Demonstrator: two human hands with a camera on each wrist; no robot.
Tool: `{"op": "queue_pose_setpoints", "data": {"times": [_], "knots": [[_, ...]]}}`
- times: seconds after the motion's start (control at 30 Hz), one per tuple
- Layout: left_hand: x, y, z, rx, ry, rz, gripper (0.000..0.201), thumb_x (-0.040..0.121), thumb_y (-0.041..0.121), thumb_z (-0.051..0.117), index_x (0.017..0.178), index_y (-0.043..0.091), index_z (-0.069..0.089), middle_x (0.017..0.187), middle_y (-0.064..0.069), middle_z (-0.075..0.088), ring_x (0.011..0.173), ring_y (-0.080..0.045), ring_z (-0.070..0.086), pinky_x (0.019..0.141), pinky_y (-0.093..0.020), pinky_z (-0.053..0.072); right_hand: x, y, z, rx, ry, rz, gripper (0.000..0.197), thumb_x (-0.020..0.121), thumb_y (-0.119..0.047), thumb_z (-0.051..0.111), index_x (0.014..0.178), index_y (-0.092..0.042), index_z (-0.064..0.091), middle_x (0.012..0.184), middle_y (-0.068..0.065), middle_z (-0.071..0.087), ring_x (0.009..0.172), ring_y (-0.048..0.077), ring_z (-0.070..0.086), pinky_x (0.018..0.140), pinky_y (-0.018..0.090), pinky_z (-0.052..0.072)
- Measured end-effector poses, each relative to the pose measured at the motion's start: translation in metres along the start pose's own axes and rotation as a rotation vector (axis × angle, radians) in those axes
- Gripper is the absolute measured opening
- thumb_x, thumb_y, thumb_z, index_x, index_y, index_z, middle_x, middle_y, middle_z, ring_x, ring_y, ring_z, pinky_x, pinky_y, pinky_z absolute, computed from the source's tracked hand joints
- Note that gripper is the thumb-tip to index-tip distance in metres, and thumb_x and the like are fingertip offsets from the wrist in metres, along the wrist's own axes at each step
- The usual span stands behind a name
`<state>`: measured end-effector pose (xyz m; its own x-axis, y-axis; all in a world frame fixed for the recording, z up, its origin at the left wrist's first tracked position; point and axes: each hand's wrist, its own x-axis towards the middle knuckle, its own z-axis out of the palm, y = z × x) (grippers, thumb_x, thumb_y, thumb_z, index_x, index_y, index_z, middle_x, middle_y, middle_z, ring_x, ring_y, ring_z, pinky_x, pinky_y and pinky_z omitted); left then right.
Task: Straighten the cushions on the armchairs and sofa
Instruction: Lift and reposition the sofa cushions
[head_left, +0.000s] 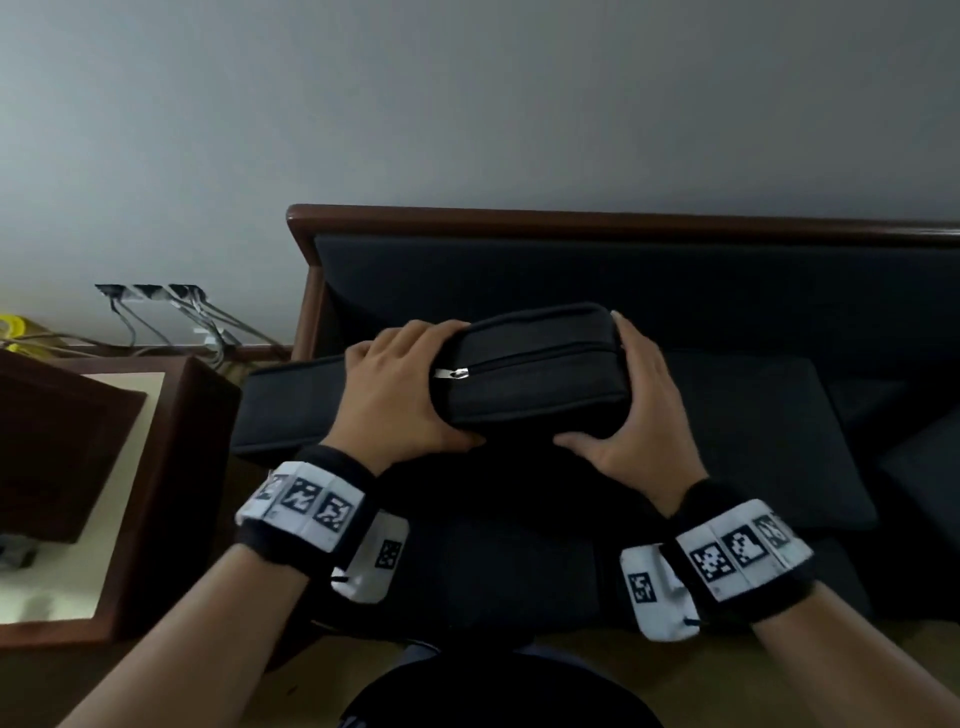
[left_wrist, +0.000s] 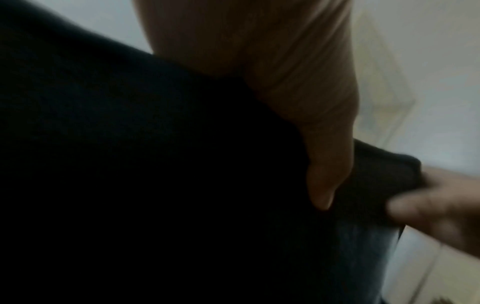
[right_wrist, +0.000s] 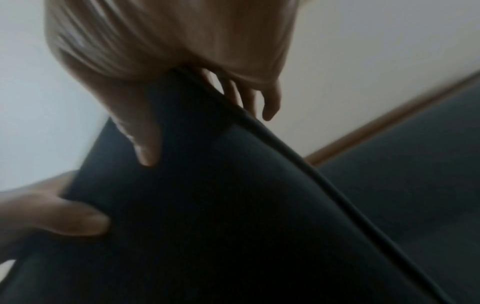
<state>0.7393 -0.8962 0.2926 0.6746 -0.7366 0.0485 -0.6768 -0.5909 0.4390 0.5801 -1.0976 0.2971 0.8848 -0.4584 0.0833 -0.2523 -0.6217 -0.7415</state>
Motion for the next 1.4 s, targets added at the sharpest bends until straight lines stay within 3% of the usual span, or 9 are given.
{"op": "queue_pose_setpoints", "data": {"times": [0.17, 0.23, 0.33, 0.47, 0.73, 0.9, 1.03, 1.27, 1.4], "knots": [[0.022, 0.047, 0.028, 0.094, -0.096, 0.066, 0.111, 0.058, 0.074, 0.072, 0.15, 0.027, 0.03, 0.146, 0.006, 0.044, 0.133, -0.019, 0.041, 0.108, -0.039, 0.026, 0.013, -0.024, -0.012, -0.666, -0.169, -0.124, 0.109, 0.059, -0.042, 0.083, 0.151, -0.025, 0.027, 0.158, 0.008, 0.025, 0.149, 0.034, 0.012, 0.114, 0.06, 0.017], [0.026, 0.059, 0.034, 0.111, -0.139, 0.073, 0.11, 0.062, 0.073, 0.071, 0.15, 0.025, 0.027, 0.151, 0.004, 0.039, 0.137, -0.019, 0.037, 0.112, -0.038, 0.022, 0.017, -0.015, -0.005, -0.746, -0.29, 0.003, 0.113, 0.062, -0.046, 0.079, 0.153, -0.03, 0.014, 0.159, 0.007, 0.017, 0.149, 0.036, 0.002, 0.114, 0.065, 0.008], [0.017, 0.052, 0.03, 0.189, -0.105, 0.069, 0.109, 0.06, 0.073, 0.07, 0.149, 0.023, 0.03, 0.148, 0.002, 0.042, 0.136, -0.02, 0.039, 0.111, -0.039, 0.023, 0.014, 0.011, -0.015, -0.797, -0.259, 0.178, 0.122, 0.057, -0.049, 0.083, 0.153, -0.03, 0.009, 0.154, 0.005, 0.019, 0.146, 0.036, 0.006, 0.112, 0.069, 0.011], [-0.013, 0.013, 0.012, 0.134, -0.075, -0.02, 0.114, 0.049, 0.072, 0.072, 0.148, 0.032, 0.033, 0.147, 0.005, 0.041, 0.136, -0.02, 0.036, 0.11, -0.042, 0.026, 0.004, 0.027, -0.026, -0.776, -0.215, 0.131, 0.114, 0.043, -0.055, 0.087, 0.141, -0.031, 0.033, 0.144, 0.0, 0.033, 0.141, 0.029, 0.021, 0.109, 0.068, 0.017], [-0.054, -0.05, 0.027, -0.581, -0.059, -0.169, 0.106, 0.043, 0.054, 0.088, 0.131, 0.055, 0.028, 0.136, 0.011, 0.053, 0.123, -0.004, 0.053, 0.103, -0.034, 0.047, -0.002, 0.033, -0.011, -0.714, 0.003, 0.017, 0.083, 0.043, -0.027, 0.079, 0.121, -0.026, 0.051, 0.122, -0.007, 0.053, 0.127, 0.023, 0.044, 0.105, 0.065, 0.022], [-0.05, -0.04, 0.031, -0.476, 0.016, -0.182, 0.094, 0.04, 0.057, 0.079, 0.116, 0.017, 0.04, 0.105, 0.002, 0.063, 0.094, -0.017, 0.064, 0.078, -0.035, 0.05, -0.004, 0.034, -0.013, -0.659, 0.077, 0.024, 0.085, 0.035, -0.025, 0.086, 0.115, -0.026, 0.056, 0.112, -0.007, 0.059, 0.118, 0.022, 0.05, 0.105, 0.06, 0.026], [-0.04, -0.027, 0.009, -0.441, 0.055, -0.092, 0.083, 0.042, 0.054, 0.079, 0.107, 0.018, 0.042, 0.094, 0.011, 0.061, 0.082, -0.011, 0.064, 0.069, -0.038, 0.051, 0.01, 0.03, -0.028, -0.564, 0.046, 0.071, 0.09, 0.031, -0.035, 0.091, 0.115, -0.028, 0.057, 0.11, -0.008, 0.059, 0.115, 0.022, 0.05, 0.106, 0.057, 0.026], [-0.014, 0.007, -0.075, -0.424, 0.132, 0.133, 0.089, 0.046, 0.051, 0.089, 0.117, 0.018, 0.048, 0.107, 0.005, 0.065, 0.098, -0.012, 0.065, 0.083, -0.034, 0.052, 0.014, 0.037, -0.034, -0.247, 0.06, 0.113, 0.094, 0.033, -0.028, 0.094, 0.12, -0.025, 0.059, 0.12, -0.004, 0.061, 0.121, 0.026, 0.049, 0.1, 0.052, 0.04], [-0.005, 0.036, -0.056, -0.241, 0.112, 0.113, 0.088, 0.043, 0.06, 0.082, 0.117, 0.025, 0.05, 0.104, 0.008, 0.065, 0.094, -0.012, 0.063, 0.083, -0.03, 0.048, 0.013, 0.041, -0.023, 0.105, -0.103, 0.034, 0.102, 0.042, -0.032, 0.091, 0.135, -0.019, 0.05, 0.139, 0.001, 0.051, 0.132, 0.018, 0.045, 0.11, 0.028, 0.034]]}}
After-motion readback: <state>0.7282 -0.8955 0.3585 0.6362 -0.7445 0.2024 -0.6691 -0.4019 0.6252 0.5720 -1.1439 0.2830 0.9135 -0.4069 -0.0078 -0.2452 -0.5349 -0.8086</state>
